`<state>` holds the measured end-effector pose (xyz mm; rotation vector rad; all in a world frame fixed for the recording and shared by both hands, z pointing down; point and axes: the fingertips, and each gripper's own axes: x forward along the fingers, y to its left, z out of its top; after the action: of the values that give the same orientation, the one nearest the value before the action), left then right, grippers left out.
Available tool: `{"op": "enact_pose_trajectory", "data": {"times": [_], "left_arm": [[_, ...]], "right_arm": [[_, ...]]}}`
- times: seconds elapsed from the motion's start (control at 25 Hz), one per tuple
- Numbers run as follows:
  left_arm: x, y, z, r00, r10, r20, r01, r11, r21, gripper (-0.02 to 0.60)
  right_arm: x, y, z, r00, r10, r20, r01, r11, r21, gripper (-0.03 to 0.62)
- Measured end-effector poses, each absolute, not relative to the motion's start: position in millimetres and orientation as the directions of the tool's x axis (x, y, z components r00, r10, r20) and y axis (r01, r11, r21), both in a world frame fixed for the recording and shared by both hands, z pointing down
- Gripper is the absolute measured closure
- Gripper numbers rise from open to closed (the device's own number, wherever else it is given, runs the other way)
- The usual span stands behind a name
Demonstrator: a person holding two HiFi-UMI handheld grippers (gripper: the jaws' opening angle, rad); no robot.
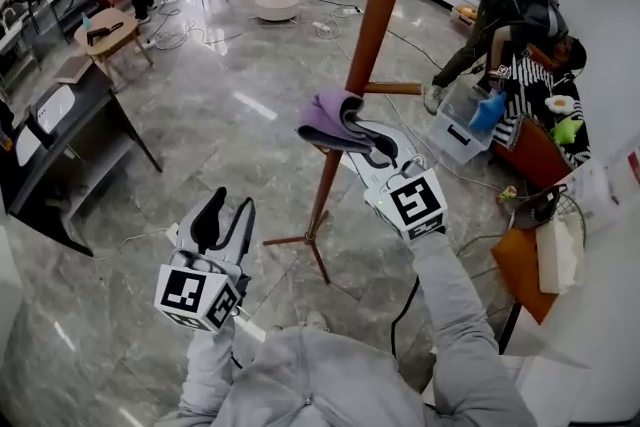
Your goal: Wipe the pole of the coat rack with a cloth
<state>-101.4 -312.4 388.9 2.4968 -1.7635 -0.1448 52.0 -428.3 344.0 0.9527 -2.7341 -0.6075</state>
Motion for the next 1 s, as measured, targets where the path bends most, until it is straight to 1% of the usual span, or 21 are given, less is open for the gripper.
{"op": "enact_pose_trajectory", "data": {"times": [0.16, 0.24, 0.4, 1.0], "left_arm": [[-101.7, -309.9, 385.4, 0.333, -0.943, -0.025, -0.935, -0.334, 0.121, 0.385], [-104.6, -308.8, 387.1, 0.337, -0.941, -0.025, -0.934, -0.337, 0.12, 0.385], [-102.3, -309.3, 387.2, 0.35, -0.936, -0.032, -0.929, -0.351, 0.118, 0.385], [-94.7, -293.3, 377.8, 0.396, -0.917, -0.05, -0.91, -0.399, 0.116, 0.385]], "right_arm": [[49.5, -418.1, 340.6, -0.818, -0.575, 0.025, -0.535, 0.776, 0.334, 0.545], [42.4, -406.4, 341.5, -0.839, -0.543, 0.024, -0.509, 0.801, 0.314, 0.545], [35.6, -385.7, 338.1, -0.858, -0.513, 0.02, -0.482, 0.818, 0.316, 0.545], [26.1, -306.0, 293.8, -0.883, -0.458, -0.105, -0.466, 0.827, 0.313, 0.545]]}}
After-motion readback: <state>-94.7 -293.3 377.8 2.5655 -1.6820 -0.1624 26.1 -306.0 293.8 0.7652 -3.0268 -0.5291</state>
